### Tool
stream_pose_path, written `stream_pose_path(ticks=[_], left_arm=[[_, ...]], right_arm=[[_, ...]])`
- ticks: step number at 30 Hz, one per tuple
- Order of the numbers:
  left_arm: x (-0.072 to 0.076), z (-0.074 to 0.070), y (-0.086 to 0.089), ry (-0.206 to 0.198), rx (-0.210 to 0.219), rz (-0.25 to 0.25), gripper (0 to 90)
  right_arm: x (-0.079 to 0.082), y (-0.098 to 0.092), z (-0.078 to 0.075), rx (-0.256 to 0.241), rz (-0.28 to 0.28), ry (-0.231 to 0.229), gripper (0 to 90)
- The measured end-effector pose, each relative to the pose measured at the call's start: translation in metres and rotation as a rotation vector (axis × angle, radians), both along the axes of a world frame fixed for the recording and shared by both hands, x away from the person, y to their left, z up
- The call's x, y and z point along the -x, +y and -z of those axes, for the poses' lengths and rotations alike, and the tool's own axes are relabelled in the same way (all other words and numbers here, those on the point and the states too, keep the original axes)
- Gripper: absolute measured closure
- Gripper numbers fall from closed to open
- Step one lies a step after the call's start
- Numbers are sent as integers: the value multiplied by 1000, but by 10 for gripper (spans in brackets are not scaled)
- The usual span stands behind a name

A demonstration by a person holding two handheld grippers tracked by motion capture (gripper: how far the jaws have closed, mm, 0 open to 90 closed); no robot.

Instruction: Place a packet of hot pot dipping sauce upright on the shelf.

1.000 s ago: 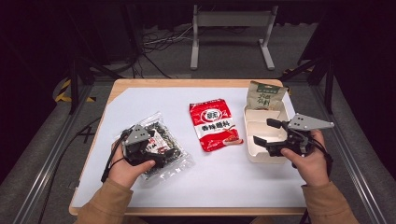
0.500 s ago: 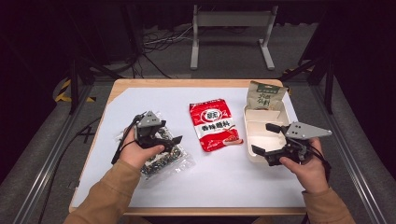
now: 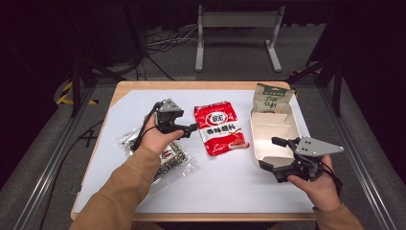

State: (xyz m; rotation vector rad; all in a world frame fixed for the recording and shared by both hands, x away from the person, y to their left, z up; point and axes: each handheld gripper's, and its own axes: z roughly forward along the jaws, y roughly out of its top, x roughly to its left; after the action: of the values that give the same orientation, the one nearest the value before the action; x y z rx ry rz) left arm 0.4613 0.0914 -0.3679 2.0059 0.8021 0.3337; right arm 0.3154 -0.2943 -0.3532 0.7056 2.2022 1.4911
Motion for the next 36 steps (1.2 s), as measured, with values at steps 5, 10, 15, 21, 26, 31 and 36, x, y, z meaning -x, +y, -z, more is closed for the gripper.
stream_pose_path(ticks=[5, 10, 15, 21, 26, 31, 36], left_arm=[[-20, 6, -6, 2, -20, -13, 196], [-34, 11, -4, 6, 12, -30, 196], [-44, 20, -6, 20, 43, -73, 205], [-55, 30, -7, 47, 67, -116, 233], [-72, 36, -13, 60, 29, -131, 235], [-84, 41, -15, 88, 36, -162, 231], [-92, 50, -21, 130, 65, -158, 232]], right_arm=[[11, 5, 2, 3, -26, -7, 194], [16, 6, 4, 9, -56, -12, 246], [18, 7, 7, 12, -85, -2, 284], [21, 7, 12, 9, -114, 11, 299], [23, 9, 16, 16, -141, 20, 301], [24, 9, 18, 4, -170, 22, 298], [20, 6, 21, -18, -188, 27, 301]])
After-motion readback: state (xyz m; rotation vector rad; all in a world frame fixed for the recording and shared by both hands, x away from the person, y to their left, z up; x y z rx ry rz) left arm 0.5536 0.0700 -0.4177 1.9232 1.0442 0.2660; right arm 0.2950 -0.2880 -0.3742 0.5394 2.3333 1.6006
